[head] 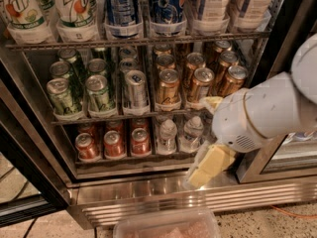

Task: Pick redbull can from middle shelf of fridge

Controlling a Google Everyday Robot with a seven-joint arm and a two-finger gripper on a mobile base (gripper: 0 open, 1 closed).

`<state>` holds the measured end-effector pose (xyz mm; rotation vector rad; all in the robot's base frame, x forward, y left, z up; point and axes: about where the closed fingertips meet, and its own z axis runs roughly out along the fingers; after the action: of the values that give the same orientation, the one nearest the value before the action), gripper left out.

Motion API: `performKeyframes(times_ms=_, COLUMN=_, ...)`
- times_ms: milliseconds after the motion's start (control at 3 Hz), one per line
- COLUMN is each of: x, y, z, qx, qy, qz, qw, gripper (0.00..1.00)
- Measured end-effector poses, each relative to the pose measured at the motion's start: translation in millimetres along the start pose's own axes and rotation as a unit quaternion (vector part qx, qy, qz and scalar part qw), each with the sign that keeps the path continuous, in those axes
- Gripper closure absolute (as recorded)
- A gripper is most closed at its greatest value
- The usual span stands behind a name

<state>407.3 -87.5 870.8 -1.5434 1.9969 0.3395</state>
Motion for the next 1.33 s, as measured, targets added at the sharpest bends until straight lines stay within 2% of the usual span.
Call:
performKeyframes(times_ms=333, x=-12, y=4, z=1, qx=-0.006, qy=-0.020, qz=0.000, qw=0.9998, gripper=0.00)
performKeyframes(times_ms=667, x=-12, y=4, z=1, qx=-0.006, qy=-0.020, qz=0.000, qw=0.9998, gripper=0.00)
performKeyframes(times_ms=1000, x=-11, y=9, z=14, qx=0.004, qy=-0.046, qz=0.019, qw=0.9988, gripper=0.00)
performKeyframes(times_ms=1333, x=-12, y=22, z=46, qx=0.024, qy=-0.098, qz=0.043, qw=0.9940, gripper=0.00)
